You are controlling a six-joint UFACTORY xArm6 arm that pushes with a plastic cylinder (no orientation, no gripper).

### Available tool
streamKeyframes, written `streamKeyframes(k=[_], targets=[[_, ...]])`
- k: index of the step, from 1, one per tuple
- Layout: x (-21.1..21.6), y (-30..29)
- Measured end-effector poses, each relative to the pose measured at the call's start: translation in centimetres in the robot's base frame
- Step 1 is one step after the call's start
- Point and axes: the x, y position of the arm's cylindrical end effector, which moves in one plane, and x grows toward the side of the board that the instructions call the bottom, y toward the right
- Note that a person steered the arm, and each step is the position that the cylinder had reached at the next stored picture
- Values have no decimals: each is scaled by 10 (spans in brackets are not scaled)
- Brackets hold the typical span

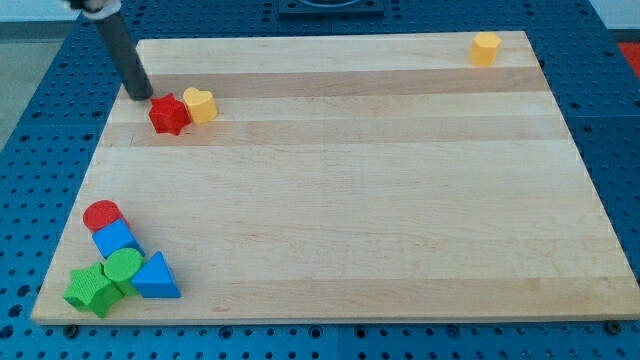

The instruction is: Slide red star towards down

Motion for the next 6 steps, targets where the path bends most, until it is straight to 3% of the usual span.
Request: streamKeyframes(k=[3, 5, 6], targets=[[26, 19], [103, 28], [107, 28]])
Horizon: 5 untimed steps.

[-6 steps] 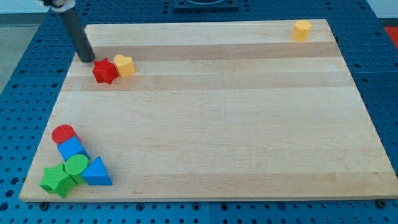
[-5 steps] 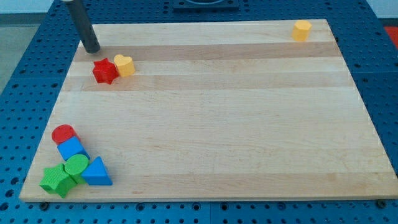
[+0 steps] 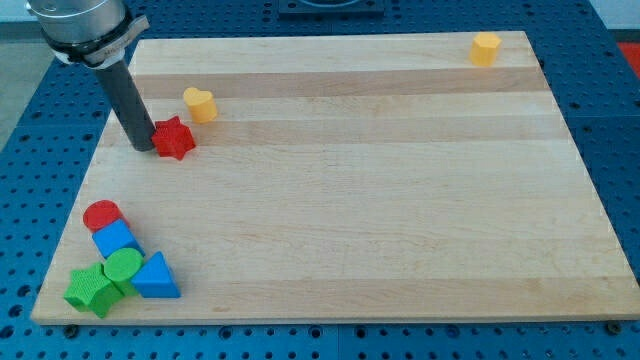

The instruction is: Slide red star towards down

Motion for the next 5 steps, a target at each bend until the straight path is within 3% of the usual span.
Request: streamKeyframes(k=[1, 4, 5], targets=[[-38, 0], [-4, 38], [37, 38]])
